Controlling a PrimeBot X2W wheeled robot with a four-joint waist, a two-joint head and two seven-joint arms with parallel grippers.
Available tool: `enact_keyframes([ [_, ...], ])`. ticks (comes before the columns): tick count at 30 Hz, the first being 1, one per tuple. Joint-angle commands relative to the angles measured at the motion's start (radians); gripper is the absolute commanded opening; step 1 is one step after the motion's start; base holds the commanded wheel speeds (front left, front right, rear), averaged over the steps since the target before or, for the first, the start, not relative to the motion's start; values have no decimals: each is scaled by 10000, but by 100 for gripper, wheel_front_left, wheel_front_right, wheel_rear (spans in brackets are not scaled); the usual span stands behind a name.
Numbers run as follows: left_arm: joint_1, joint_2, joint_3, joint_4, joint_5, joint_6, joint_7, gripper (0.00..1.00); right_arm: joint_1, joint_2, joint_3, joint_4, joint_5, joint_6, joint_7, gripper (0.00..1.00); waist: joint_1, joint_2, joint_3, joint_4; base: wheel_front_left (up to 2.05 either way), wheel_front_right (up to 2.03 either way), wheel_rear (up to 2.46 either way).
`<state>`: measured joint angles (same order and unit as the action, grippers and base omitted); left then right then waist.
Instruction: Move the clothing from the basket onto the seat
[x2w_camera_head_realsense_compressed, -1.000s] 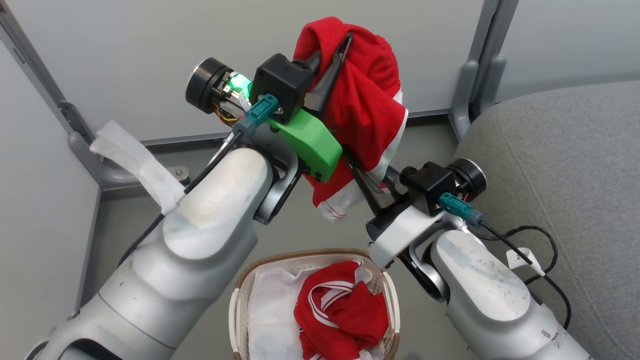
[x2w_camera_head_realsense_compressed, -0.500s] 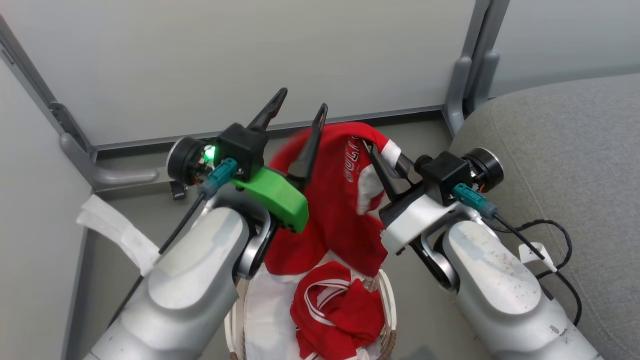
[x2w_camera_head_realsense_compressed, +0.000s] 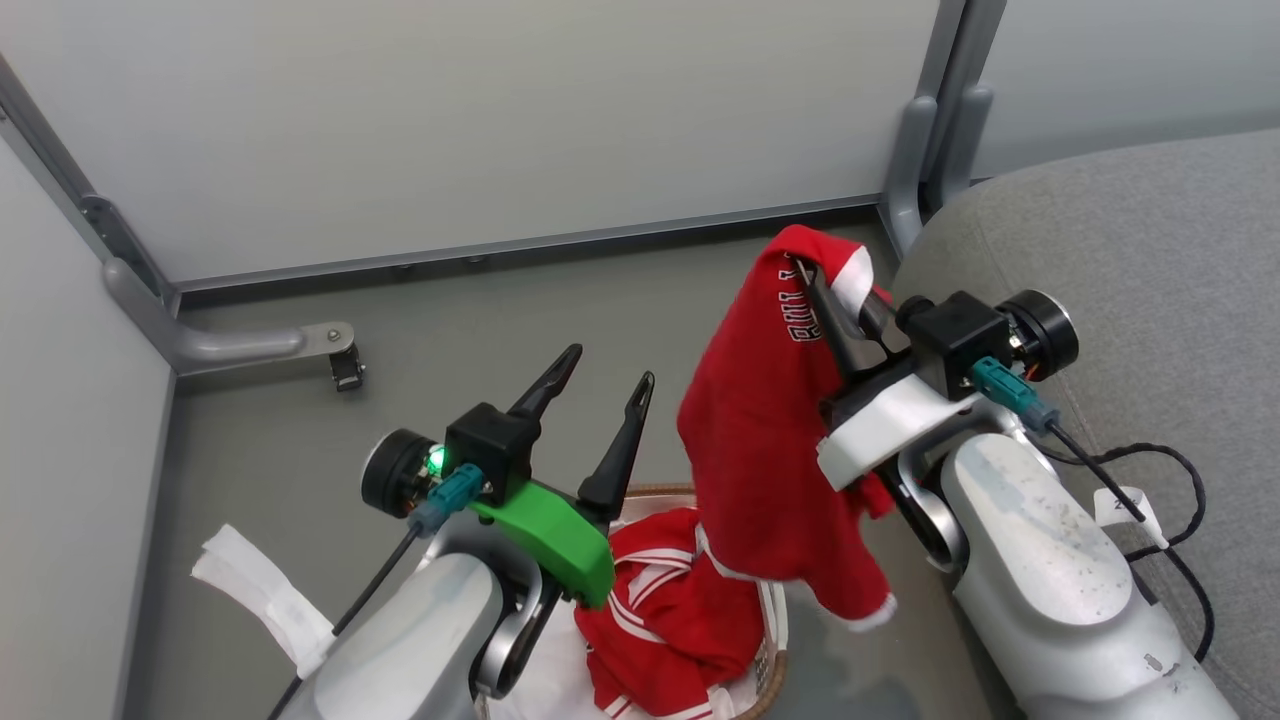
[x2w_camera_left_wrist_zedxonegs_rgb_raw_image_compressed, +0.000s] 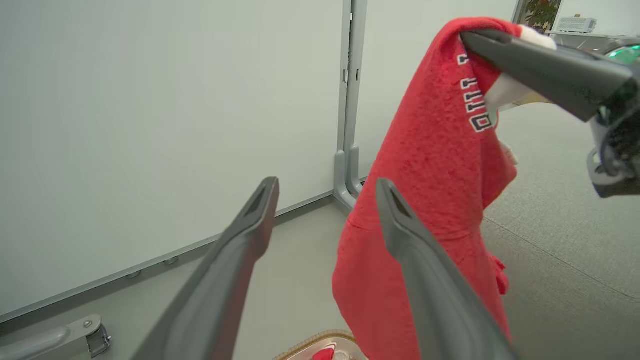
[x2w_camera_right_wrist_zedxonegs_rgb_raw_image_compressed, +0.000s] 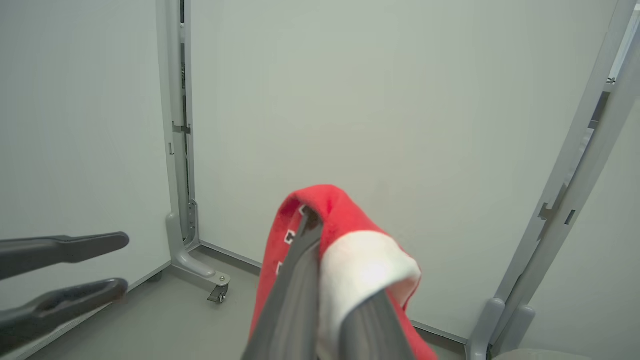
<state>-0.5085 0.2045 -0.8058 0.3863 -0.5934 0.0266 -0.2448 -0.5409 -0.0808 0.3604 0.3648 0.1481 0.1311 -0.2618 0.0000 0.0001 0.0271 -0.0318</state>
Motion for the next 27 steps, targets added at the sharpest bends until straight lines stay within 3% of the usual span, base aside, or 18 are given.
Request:
enact_keyframes([
  [1, 244, 79, -53, -30, 30, -80, -44, 100, 110, -84, -116, -86, -55, -7, -51, 0, 0, -1, 25, -25, 0, 0, 0],
  [12, 594, 207, -12, -236, 259, -52, -176, 100, 91, -479, -907, -539, -301, -8, -51, 0, 0, -1, 417, -746, 0, 0, 0],
  [27, 246, 217, -39, -536, 707, -58, -207, 100, 401, -981, -1796, -1522, -441, -8, -49, 0, 0, -1, 1542, -3524, 0, 0, 0],
])
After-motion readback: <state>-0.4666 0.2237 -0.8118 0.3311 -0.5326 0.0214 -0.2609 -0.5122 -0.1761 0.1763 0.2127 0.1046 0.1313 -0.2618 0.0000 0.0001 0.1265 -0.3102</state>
